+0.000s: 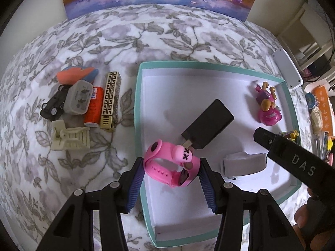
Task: Organize rigid objects
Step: 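Carry the pink watch into the tray and open the left tool while the right tool releases the lighter there, then withdraw both open tools from the tray back over the object pile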
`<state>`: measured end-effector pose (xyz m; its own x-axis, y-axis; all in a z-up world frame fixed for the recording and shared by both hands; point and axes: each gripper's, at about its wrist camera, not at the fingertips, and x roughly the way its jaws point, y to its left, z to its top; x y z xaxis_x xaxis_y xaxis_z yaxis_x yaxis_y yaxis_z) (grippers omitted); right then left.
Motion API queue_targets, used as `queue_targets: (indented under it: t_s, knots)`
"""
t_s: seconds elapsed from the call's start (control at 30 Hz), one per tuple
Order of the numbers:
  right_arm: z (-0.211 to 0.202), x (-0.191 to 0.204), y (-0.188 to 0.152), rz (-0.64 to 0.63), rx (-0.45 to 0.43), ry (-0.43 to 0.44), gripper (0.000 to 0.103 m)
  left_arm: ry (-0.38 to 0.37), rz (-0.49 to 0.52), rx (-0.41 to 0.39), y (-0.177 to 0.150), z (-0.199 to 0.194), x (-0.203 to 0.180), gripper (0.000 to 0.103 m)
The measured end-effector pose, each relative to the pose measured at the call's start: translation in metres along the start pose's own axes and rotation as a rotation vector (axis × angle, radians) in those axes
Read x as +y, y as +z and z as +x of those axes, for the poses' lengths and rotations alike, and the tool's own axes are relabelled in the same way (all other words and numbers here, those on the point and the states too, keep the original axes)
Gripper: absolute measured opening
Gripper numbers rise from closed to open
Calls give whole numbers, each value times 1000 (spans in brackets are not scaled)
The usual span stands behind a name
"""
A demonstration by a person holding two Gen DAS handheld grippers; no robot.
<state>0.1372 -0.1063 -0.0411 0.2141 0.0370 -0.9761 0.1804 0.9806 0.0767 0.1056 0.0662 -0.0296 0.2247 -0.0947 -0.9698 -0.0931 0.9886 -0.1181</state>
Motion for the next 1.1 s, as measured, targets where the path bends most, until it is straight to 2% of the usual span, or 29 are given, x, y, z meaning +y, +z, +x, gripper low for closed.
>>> queue_targets:
  t_s: [0.53,0.73,0.83,0.93,1.0,1.03,1.1]
  knots:
    - [16,-3,1,-4,48,-21,82,34,24,15,4,16,-10,57]
    - [11,2,1,-20,44,-15,82,11,25,21,4,16,-11,68]
    - [3,6,1,-23,27,3,82,-23,11,24,5,14,-12,78]
    - [-7,8,2,-20,-8,24,92,-37,8,11,6,7,-12,86]
    - [-12,9,3,-15,-26,36,93,-49,8,3,5,2,-12,100]
    - [-13,8,3,-12,-30,41,93,-39,10,-2,5,0,-13,103]
    - [-17,7,4,-8,-37,48,93,-20,20,-18,6,-5,-12,103]
